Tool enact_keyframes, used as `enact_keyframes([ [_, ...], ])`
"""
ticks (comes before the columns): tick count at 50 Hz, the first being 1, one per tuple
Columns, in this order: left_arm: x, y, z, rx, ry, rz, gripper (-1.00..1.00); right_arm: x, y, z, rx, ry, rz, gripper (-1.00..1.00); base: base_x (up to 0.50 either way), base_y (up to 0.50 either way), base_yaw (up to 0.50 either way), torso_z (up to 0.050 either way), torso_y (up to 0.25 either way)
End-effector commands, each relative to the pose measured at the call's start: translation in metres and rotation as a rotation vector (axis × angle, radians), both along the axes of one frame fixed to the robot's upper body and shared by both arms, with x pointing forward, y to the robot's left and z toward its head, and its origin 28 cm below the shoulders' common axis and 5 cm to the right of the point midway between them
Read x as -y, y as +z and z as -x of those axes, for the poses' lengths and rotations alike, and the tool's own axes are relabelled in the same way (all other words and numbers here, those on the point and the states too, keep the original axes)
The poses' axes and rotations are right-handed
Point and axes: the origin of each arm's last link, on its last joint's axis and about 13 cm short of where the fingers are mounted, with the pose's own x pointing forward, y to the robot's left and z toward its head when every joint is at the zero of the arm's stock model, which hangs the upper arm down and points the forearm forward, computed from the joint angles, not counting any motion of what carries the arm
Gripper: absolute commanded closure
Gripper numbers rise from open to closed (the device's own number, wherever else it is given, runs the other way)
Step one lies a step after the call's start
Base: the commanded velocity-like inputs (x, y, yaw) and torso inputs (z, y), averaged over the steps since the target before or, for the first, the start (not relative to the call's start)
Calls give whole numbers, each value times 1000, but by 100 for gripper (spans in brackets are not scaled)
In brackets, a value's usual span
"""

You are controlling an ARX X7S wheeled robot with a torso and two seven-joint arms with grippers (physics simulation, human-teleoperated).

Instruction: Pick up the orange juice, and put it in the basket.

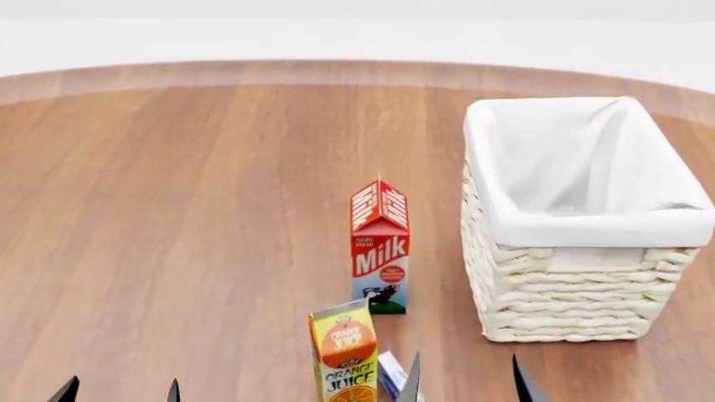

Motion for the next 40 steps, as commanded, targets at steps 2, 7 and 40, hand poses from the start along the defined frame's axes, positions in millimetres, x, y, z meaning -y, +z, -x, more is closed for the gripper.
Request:
enact_keyframes([
  [2, 0, 0, 0, 0, 0, 0, -100, 0, 0, 0, 0, 1, 0, -100, 260, 0, 0, 0, 0],
  [7, 0, 0, 0, 0, 0, 0, -100, 1, 0, 0, -2, -2, -5, -100, 253, 0, 0, 0, 0],
  [40, 0, 0, 0, 0, 0, 0, -100, -6, 14, 27, 40, 58, 5, -100, 198, 0, 0, 0, 0],
])
